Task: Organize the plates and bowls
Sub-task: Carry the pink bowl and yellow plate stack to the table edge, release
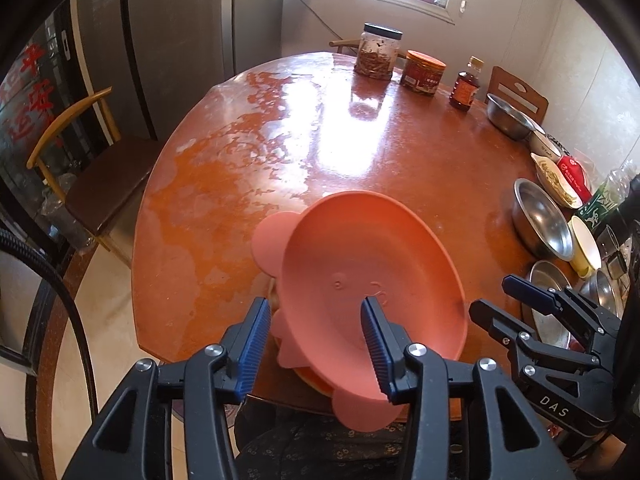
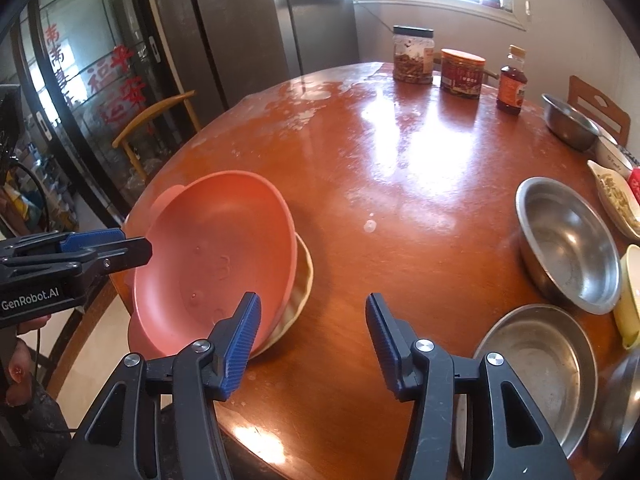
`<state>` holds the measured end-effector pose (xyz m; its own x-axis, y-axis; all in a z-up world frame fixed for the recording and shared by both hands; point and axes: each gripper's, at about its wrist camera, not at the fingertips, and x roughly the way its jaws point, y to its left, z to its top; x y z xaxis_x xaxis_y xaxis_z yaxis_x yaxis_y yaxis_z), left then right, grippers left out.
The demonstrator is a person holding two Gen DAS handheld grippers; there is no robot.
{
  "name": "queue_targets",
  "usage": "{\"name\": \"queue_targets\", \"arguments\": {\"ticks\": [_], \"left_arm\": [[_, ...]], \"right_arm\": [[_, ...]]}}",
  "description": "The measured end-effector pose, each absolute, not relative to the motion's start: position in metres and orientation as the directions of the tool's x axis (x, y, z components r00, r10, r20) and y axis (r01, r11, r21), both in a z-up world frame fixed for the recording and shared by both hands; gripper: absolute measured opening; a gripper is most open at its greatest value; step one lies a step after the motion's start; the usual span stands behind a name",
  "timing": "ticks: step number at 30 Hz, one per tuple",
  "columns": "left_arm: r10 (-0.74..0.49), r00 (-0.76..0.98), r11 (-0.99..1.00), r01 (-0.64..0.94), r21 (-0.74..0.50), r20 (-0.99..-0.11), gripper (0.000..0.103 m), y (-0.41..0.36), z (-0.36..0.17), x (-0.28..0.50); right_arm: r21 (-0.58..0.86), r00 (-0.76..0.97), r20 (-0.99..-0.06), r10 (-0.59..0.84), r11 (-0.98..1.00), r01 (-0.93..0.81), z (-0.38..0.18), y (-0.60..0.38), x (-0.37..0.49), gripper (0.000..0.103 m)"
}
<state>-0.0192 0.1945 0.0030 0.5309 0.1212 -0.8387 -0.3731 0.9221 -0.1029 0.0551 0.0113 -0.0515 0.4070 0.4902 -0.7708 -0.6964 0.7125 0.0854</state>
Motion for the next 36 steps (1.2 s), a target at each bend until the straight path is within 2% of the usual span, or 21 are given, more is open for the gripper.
{"name": "queue_targets", "arguments": {"ticks": [7, 10, 36], "left_arm": [[0.121, 0.546, 0.932, -0.349, -0.094, -0.829, 0.048, 0.183, 0.009, -0.014], [0.116, 0.553, 0.938, -0.333, -0.092, -0.825, 0.049, 0.175, 0.012, -0.011], [-0.009, 0.578, 0.995, -0.077, -0.066, -0.816, 0.049, 0.056, 0.025, 0.034]], "right_arm": [[0.082, 0.447, -0.744, 0.496, 0.733, -0.675, -0.041, -0.004, 0.051, 0.058], [0.076, 0.469, -0.732, 0.494, 0.744, -0.664, -0.036, -0.012, 0.05, 0.064], [0.139, 0.613, -0.654, 0.442, 0.868, -0.478, -0.009, -0.14, 0.025, 0.067]]}}
